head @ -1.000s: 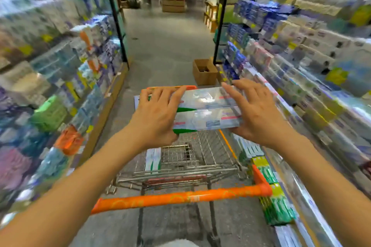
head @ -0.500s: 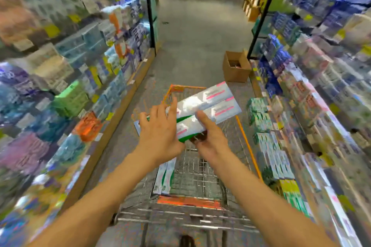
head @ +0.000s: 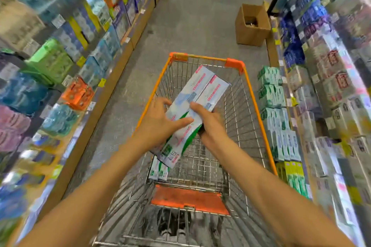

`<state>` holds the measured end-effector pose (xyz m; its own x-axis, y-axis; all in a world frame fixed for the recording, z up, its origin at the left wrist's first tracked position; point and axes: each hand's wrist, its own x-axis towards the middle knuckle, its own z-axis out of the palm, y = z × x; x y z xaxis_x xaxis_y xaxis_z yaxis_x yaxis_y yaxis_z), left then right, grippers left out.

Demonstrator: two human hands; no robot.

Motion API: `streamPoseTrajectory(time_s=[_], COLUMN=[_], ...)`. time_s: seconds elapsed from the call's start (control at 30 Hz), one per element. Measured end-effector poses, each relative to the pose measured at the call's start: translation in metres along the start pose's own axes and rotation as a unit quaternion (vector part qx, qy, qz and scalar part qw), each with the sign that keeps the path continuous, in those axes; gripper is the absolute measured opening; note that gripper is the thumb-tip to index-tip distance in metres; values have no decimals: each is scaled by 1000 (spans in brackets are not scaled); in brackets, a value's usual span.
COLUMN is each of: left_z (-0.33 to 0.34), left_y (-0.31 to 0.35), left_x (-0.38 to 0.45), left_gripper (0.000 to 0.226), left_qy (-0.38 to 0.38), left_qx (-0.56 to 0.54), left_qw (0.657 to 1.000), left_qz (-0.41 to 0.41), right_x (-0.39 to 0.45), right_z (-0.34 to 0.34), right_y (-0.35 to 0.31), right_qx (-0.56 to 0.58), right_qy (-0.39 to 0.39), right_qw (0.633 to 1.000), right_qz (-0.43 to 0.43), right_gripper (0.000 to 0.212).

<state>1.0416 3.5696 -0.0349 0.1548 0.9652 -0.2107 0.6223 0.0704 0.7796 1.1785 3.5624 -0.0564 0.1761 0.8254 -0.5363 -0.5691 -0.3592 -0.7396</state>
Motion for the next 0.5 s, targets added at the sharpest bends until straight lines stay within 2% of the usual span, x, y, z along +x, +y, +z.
streamPoseTrajectory(time_s=[0.03, 0.1, 0.13, 0.17, 0.2, 0.3, 0.4, 0.5], left_z=[1, 9, 17, 26, 34, 58, 83, 108], left_y=[-10, -22, -29, -36, -41, -65, -93, -117], left_x=[16, 41, 50, 57, 61, 79, 88, 85], left_gripper=[61, 75, 82, 75, 63, 50, 65, 66], left_qy=[-28, -90, -115, -123, -124, -107, -105, -58], left_qx=[-36, -51, -53, -50, -46, -63, -128, -163], left_qw=[998, 993, 990, 990, 991, 992, 985, 981], left_qz=[-37, -64, -56, -39, -29, -17, -41, -90], right_x=[11, 34, 46, 56, 66, 93, 112, 136], right_z=[-5, -13, -15, -16, -20, -34, -50, -69], right_y=[6, 21, 28, 35, 43, 63, 77, 96], right_qx=[-19, -68, -89, -104, -115, -121, -123, -166], right_qy=[-8, -31, -38, -33, -25, -16, -23, 11], right_qw=[1000, 996, 994, 992, 991, 991, 989, 984], right_qz=[14, 38, 51, 61, 61, 63, 73, 65], right_gripper=[45, 34, 24, 17, 19, 45, 44, 50])
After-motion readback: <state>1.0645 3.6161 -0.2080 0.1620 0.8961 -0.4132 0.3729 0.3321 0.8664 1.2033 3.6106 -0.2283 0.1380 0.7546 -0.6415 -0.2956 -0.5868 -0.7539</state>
